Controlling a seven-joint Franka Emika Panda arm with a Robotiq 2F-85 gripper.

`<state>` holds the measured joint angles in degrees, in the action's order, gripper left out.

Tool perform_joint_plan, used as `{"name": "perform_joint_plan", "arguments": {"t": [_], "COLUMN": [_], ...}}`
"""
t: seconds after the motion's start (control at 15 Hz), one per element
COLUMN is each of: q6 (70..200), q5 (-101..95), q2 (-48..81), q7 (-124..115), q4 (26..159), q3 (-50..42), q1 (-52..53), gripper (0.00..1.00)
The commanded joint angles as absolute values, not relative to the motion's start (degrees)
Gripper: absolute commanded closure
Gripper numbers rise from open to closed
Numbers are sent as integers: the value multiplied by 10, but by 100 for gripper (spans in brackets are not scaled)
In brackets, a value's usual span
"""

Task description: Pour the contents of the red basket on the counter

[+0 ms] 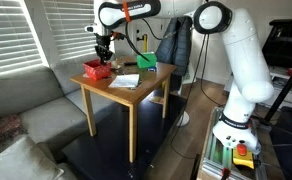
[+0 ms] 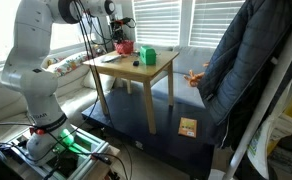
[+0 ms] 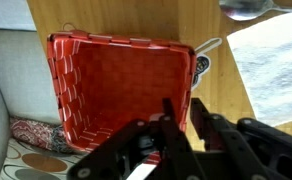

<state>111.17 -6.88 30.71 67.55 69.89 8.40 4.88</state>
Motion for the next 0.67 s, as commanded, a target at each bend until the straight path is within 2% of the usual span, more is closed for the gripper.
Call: {"name": "perform_joint_plan", "arguments": {"t": [0.0, 0.4, 0.6], "q6": [1084, 950, 952], "q5": [-51, 2, 3], "q2": [260, 173, 119], "q7": [684, 561, 481], "q4": [722, 738, 782], "q3": [92, 81, 68], "q1": [38, 34, 26], "gripper": [43, 2, 0]}}
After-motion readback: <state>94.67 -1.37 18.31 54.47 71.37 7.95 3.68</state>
